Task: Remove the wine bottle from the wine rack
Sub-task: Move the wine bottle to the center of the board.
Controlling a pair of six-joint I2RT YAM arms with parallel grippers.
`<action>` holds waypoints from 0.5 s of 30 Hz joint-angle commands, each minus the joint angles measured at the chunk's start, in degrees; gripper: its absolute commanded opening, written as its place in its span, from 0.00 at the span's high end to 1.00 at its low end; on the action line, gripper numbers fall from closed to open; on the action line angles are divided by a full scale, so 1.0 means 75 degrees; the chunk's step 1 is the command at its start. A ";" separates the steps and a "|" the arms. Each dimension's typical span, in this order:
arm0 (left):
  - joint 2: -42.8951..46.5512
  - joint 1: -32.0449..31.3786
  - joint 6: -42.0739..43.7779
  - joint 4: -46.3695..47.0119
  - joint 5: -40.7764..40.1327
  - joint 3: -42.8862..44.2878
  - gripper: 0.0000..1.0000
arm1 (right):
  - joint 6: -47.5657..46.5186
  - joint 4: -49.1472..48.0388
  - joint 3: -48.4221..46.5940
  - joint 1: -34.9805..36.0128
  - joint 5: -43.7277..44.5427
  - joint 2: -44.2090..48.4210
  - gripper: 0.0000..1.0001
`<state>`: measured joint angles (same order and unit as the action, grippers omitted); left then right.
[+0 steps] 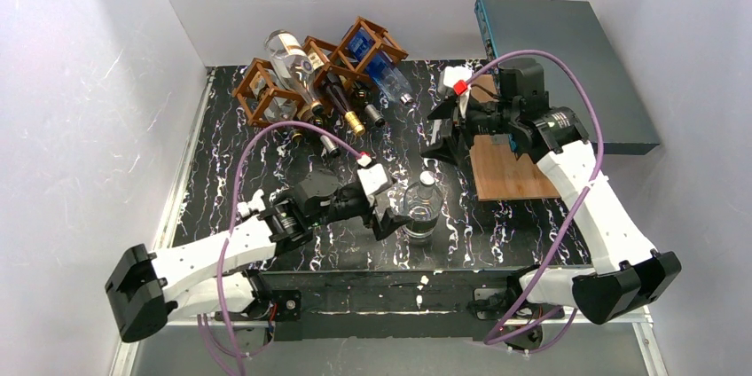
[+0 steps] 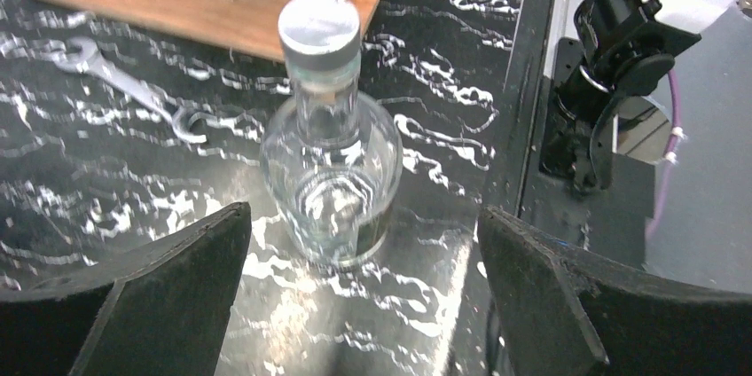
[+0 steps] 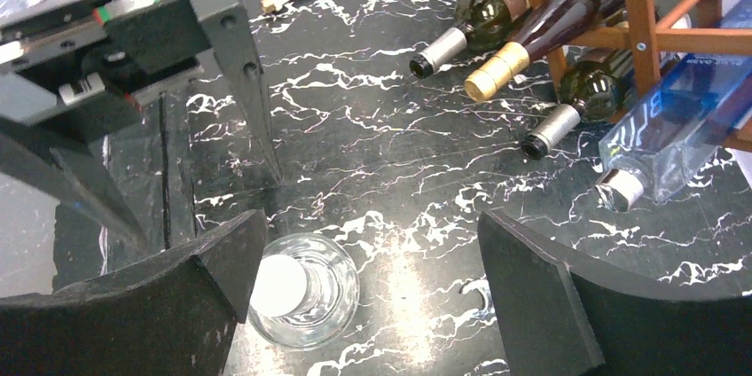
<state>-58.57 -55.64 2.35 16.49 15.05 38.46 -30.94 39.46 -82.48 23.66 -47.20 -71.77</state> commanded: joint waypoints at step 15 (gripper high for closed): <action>-0.2910 -0.0074 0.0154 0.3953 -0.0644 0.0592 0.13 | 0.0547 -0.0459 -0.0182 -0.0737 -0.0953 -0.0075 0.02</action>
<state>-78.63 -56.10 5.48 40.97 8.82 39.33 -28.12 38.83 -83.99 18.90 -51.62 -72.40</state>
